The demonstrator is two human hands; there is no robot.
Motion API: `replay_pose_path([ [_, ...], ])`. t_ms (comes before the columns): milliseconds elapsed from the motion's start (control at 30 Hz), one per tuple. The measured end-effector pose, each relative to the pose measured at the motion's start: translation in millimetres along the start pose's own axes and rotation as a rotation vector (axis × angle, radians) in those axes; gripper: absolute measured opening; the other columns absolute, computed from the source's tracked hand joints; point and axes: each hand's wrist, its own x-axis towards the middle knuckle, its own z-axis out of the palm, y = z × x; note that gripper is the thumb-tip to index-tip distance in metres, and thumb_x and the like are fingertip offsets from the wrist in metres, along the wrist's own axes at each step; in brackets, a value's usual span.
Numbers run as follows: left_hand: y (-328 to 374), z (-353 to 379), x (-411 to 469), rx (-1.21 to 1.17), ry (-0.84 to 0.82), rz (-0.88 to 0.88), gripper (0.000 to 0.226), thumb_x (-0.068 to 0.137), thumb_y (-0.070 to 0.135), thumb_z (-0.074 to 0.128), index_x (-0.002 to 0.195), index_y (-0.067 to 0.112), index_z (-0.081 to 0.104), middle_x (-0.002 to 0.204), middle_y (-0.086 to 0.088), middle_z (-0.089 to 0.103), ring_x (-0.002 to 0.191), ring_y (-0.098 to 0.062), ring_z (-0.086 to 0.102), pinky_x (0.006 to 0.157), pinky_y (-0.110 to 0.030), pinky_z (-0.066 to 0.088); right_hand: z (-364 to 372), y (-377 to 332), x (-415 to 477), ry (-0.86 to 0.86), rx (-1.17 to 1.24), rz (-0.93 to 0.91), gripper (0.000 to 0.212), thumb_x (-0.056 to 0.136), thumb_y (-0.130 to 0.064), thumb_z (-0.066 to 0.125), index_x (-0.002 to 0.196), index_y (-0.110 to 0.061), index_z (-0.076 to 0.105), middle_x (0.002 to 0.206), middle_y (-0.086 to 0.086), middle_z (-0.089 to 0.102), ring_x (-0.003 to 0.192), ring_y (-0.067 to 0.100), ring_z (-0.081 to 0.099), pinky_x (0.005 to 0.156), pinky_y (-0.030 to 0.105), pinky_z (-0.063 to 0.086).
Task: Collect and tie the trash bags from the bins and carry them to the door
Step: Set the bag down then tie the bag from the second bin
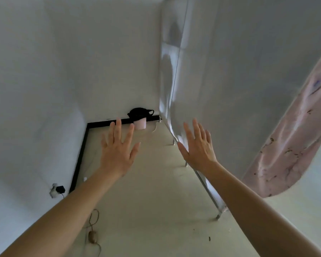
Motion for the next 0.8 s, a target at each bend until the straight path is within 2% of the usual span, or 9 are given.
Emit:
replay_pose_path([
  [167, -71.9, 70.4, 103.0, 0.034, -0.021, -0.048, 0.069, 0.096, 0.061, 0.013, 0.158, 0.031, 0.009, 0.165, -0.016, -0.005, 0.152, -0.037, -0.004, 0.118, -0.062, 0.008, 90.5, -17.5, 145.4, -0.054, -0.031, -0.138, 0.072, 0.098, -0.057, 0.026, 0.157, -0.021, 0.005, 0.164, 0.017, 0.010, 0.149, 0.037, 0.017, 0.119, 0.054, 0.016],
  [367, -145.4, 128.2, 274.8, 0.057, -0.044, -0.107, 0.071, 0.096, 0.062, 0.018, 0.157, 0.028, 0.016, 0.165, -0.017, -0.004, 0.152, -0.037, -0.004, 0.118, -0.063, 0.011, 156.9, -26.3, 327.6, -0.087, -0.048, -0.193, 0.072, 0.098, -0.059, 0.026, 0.158, -0.023, 0.011, 0.164, 0.017, 0.009, 0.148, 0.036, 0.020, 0.117, 0.057, 0.022],
  [467, -167.0, 138.8, 366.8, 0.079, -0.043, -0.063, 0.071, 0.096, 0.061, 0.019, 0.156, 0.024, 0.024, 0.164, -0.020, 0.004, 0.151, -0.040, 0.005, 0.115, -0.065, 0.019, 166.5, -22.4, 417.6, -0.043, -0.039, -0.175, 0.070, 0.098, -0.062, 0.027, 0.157, -0.025, 0.019, 0.164, 0.017, 0.007, 0.149, 0.037, 0.017, 0.119, 0.054, 0.016],
  [567, -178.5, 165.7, 449.0, 0.064, -0.057, -0.060, 0.071, 0.096, 0.063, 0.016, 0.157, 0.026, 0.019, 0.165, -0.018, -0.001, 0.152, -0.038, 0.001, 0.117, -0.063, 0.015, 188.3, -10.5, 492.2, -0.018, -0.010, -0.151, 0.072, 0.098, -0.066, 0.021, 0.158, -0.028, 0.014, 0.165, 0.014, -0.001, 0.152, 0.033, 0.005, 0.122, 0.052, 0.007],
  [667, -185.5, 210.3, 527.1, 0.060, -0.060, -0.033, 0.072, 0.096, 0.063, 0.013, 0.157, 0.027, 0.019, 0.165, -0.017, 0.001, 0.152, -0.037, 0.002, 0.117, -0.063, 0.015, 229.4, 11.8, 563.5, -0.010, 0.005, -0.136, 0.072, 0.097, -0.068, 0.020, 0.158, -0.028, 0.013, 0.165, 0.013, -0.001, 0.152, 0.033, 0.005, 0.122, 0.052, 0.007],
  [800, -197.2, 283.8, 643.4, 0.075, -0.085, -0.017, 0.074, 0.094, 0.065, 0.007, 0.158, 0.029, 0.009, 0.165, -0.015, -0.008, 0.152, -0.034, -0.006, 0.119, -0.060, 0.009, 297.7, 50.0, 669.0, -0.034, 0.037, -0.120, 0.075, 0.096, -0.070, 0.022, 0.158, -0.031, 0.008, 0.166, 0.011, -0.005, 0.153, 0.031, 0.000, 0.122, 0.052, 0.003],
])
